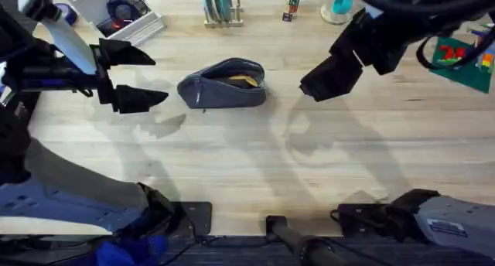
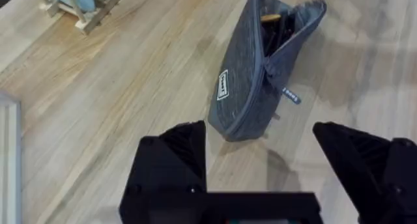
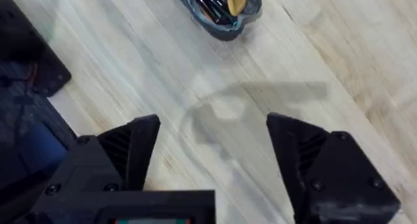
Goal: Unzip the bag, pick up the pens from the table one at a time and place them inside, then zip the bag closed.
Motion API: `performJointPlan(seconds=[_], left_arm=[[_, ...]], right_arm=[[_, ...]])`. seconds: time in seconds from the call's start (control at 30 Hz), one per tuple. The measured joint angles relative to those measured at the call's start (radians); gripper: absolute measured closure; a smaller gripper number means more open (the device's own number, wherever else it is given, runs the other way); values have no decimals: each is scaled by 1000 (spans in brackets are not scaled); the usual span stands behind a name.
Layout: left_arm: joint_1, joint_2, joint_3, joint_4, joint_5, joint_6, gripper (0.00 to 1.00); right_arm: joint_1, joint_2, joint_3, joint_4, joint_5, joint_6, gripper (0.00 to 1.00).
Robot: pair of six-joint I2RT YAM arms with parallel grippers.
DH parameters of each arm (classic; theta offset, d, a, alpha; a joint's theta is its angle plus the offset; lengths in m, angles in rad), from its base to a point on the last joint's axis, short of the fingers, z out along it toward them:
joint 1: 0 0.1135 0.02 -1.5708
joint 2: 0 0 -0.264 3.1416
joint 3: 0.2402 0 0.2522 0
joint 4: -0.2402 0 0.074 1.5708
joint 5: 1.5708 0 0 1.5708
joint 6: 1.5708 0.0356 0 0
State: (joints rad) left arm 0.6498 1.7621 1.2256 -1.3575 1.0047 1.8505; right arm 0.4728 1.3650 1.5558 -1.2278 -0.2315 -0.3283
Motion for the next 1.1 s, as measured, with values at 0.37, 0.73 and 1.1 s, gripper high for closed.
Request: performJointPlan(seconds=[0.37,0.73,1.1], left_arm=[[12,50,0,7,-1,96,9],[12,51,0,9,19,102,7],[12,51,0,47,21,103,7]], right_arm=[[0,0,0,0,0,0,5],[0,0,0,0,0,0,6],[0,0,0,89,3,131,6]])
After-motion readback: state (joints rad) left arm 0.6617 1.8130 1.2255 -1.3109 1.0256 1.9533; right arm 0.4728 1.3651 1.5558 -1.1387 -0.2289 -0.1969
